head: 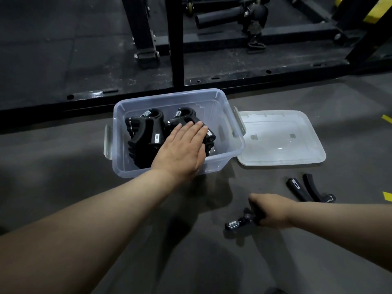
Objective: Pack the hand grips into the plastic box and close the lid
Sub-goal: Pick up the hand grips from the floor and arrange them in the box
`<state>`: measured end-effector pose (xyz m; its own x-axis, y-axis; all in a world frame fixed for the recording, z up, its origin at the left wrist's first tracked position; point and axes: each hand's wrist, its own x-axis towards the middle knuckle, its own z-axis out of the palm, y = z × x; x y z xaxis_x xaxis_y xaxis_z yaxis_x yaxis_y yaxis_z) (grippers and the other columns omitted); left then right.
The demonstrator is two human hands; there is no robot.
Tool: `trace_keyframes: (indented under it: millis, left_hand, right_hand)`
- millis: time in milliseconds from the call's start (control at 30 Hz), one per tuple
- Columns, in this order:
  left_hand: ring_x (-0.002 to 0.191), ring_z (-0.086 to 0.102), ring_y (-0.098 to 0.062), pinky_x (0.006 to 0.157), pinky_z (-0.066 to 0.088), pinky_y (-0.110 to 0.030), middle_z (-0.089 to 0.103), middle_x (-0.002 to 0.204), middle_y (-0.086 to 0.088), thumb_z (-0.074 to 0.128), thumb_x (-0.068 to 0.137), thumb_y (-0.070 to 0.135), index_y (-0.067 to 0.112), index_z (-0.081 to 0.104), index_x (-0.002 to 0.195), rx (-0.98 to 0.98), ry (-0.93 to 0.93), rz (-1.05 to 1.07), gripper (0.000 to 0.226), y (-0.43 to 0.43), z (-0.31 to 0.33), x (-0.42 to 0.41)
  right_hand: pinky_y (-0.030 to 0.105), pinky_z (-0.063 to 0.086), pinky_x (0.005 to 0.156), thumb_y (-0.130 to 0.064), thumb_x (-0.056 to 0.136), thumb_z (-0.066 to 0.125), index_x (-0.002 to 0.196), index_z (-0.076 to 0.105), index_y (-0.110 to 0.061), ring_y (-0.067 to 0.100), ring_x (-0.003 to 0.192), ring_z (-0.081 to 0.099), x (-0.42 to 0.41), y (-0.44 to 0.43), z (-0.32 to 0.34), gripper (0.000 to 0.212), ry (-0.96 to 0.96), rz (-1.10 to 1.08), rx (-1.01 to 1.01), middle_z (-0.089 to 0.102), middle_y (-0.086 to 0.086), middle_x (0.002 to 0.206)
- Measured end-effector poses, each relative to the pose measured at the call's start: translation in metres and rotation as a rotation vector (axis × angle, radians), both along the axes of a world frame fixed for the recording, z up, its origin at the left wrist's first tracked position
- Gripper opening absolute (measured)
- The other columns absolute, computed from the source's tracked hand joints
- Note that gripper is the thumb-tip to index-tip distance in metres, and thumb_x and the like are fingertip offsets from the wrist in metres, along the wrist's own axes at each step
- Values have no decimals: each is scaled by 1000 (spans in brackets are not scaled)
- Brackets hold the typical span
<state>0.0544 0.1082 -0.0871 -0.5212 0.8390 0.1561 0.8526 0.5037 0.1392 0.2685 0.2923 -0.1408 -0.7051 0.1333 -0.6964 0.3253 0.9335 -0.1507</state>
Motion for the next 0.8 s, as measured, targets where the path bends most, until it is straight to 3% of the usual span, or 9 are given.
trace_keyframes:
  millis: [67, 133, 267, 367, 467, 533, 600, 700, 800]
  left_hand:
    - [144, 33, -21, 122, 15, -39, 41, 153, -3, 23, 95, 38, 14, 42, 147, 21, -27, -3, 60, 0, 2, 0]
    - [146, 28, -19, 123, 10, -36, 37, 156, -2, 18, 94, 40, 14, 39, 149, 36, -51, 10, 64, -1, 6, -1]
    - [147, 25, -19, 123, 7, -36, 33, 157, -2, 12, 94, 42, 14, 33, 151, 13, -35, 39, 67, -6, 11, -8]
    - [148, 23, -19, 123, 8, -37, 31, 159, -3, 12, 94, 43, 14, 30, 153, -56, -18, 37, 68, -9, 7, -15]
    - [147, 26, -23, 123, 12, -41, 35, 157, -5, 18, 96, 41, 16, 33, 152, -65, 10, 25, 63, -9, 4, -12]
    - [146, 28, -24, 122, 15, -42, 36, 156, -5, 20, 96, 40, 17, 36, 151, -69, 18, 22, 62, -9, 3, -11]
    - [145, 29, -24, 121, 17, -43, 38, 155, -5, 22, 96, 40, 17, 38, 150, -69, 15, 28, 61, -9, 3, -11]
    - [143, 34, -25, 120, 21, -44, 42, 152, -6, 25, 95, 38, 15, 42, 148, -61, 8, 31, 60, -8, 2, -11]
    - [143, 34, -24, 120, 22, -42, 43, 152, -6, 24, 96, 38, 12, 41, 148, -51, 4, 35, 60, -9, 3, -11]
  right_hand:
    - [28, 32, 63, -32, 82, 65, 94, 32, -21, 19, 77, 47, 1, 5, 6, 36, -5, 17, -35, 53, 0, 91]
    - [28, 34, 64, -33, 86, 63, 95, 31, -20, 20, 78, 50, 2, 11, 9, 36, 45, -97, -59, 53, -2, 89]
    - [30, 43, 75, -39, 90, 59, 103, 46, -17, 21, 87, 58, -4, 24, 13, 28, 356, -662, -56, 61, -2, 95]
    - [33, 40, 69, -40, 94, 50, 91, 57, -12, 30, 82, 58, -29, 28, 37, 29, 678, -977, -49, 65, 8, 86]
    - [34, 43, 68, -41, 95, 45, 91, 57, -15, 27, 78, 60, -62, 31, 74, 29, 1000, -1002, -146, 62, 2, 77]
    - [34, 46, 70, -42, 95, 46, 97, 56, -20, 18, 73, 60, -84, 28, 99, 25, 1112, -942, -231, 61, -7, 73]
    - [33, 48, 68, -43, 94, 48, 99, 56, -23, 14, 68, 59, -106, 21, 118, 22, 1115, -850, -297, 61, -9, 71]
    - [26, 44, 53, -33, 96, 50, 92, 61, -14, 18, 61, 57, -140, 5, 133, 22, 900, -774, -395, 61, 0, 68]
    - [28, 49, 64, -26, 94, 53, 89, 65, -12, 20, 72, 60, -162, -7, 128, 19, 643, -805, -522, 66, 4, 80]
